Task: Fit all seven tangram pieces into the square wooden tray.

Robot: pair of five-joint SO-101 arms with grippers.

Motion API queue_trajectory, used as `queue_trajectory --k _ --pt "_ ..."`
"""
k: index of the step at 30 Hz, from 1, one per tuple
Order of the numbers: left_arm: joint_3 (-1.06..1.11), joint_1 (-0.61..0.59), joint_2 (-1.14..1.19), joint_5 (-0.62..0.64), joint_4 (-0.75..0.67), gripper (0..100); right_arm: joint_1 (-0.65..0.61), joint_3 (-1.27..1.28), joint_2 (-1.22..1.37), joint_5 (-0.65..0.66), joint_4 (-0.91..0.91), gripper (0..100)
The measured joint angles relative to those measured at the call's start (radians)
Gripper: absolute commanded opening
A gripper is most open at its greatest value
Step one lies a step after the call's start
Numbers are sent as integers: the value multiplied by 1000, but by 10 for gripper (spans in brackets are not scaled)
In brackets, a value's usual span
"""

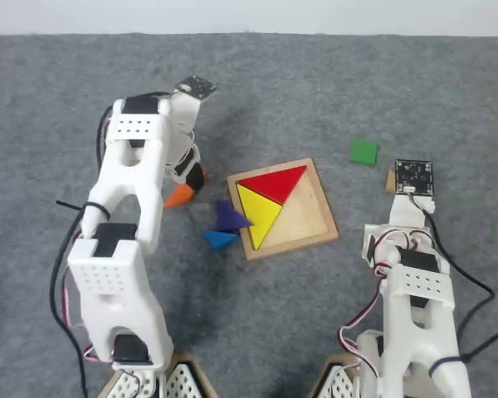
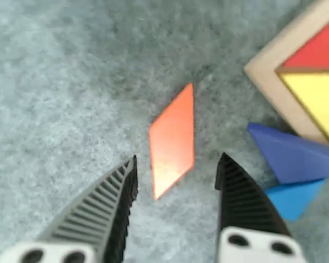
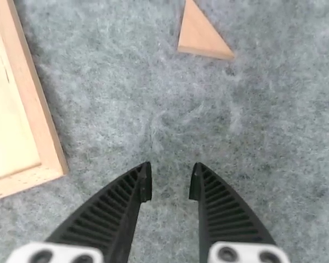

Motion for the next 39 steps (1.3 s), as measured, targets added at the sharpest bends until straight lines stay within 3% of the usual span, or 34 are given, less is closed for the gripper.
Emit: queue_trajectory --k 6,27,39 --pt "-2 0 -21 120 -29 228 2 0 0 0 0 120" --pt "-3 43 180 124 -38 228 0 0 0 0 0 121" --pt "-110 28 222 118 3 193 0 0 0 0 0 122"
